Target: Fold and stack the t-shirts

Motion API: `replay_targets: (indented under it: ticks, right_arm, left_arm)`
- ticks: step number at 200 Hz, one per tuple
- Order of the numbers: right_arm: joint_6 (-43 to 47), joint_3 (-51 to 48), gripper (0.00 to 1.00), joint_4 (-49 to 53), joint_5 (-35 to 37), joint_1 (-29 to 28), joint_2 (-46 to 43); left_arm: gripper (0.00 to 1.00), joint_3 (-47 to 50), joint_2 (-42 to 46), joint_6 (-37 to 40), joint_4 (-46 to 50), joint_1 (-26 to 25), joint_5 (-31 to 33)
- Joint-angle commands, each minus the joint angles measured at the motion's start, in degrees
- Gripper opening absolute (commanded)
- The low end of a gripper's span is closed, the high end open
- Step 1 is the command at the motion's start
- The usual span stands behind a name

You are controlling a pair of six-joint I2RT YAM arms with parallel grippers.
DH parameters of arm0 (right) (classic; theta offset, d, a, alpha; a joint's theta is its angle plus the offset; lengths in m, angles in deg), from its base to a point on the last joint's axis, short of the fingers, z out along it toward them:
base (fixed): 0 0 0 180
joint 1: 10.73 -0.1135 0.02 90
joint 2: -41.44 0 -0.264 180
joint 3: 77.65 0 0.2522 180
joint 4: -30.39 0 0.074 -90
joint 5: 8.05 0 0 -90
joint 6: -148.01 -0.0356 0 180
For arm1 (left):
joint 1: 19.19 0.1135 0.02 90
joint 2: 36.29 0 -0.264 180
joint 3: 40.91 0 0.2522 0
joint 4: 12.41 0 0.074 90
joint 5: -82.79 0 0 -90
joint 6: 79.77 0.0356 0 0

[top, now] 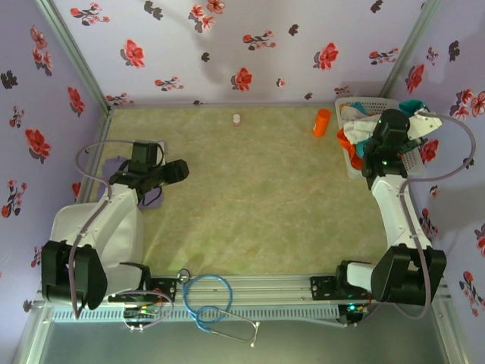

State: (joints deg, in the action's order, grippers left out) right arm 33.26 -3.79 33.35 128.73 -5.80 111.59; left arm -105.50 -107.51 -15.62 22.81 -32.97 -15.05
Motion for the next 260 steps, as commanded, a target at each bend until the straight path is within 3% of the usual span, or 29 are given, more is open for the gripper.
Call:
replay_targets:
  ticks: [1, 65, 94, 145, 260]
  right_arm:
    - [1.37, 2.54, 0.00, -2.96, 2.76, -0.27, -3.54]
    - [2.89, 5.38, 0.00, -3.55, 0.11, -0.18, -3.55]
    - [-0.95, 9.24, 0.00, 1.40, 2.78, -0.27, -2.48]
    - [0.09, 10.32, 0.00, -3.23, -0.74, -0.62, -1.72]
    - [4.48, 24.42, 0.00, -3.67, -5.42, -0.53, 5.72]
  left_arm:
    - [0.66, 0.59, 0.42, -0.30, -0.74, -0.47, -1.09]
    - [0.66, 1.87, 0.02, -0.64, -2.49, -0.54, -1.89]
    - [0.66, 1.85, 0.34, -0.12, -1.85, -0.54, -1.95]
    - [0.66, 2.15, 0.65, -0.39, -1.90, -0.49, -1.97]
    - [0.66, 1.67, 0.23, -0.44, -1.85, -0.53, -1.96]
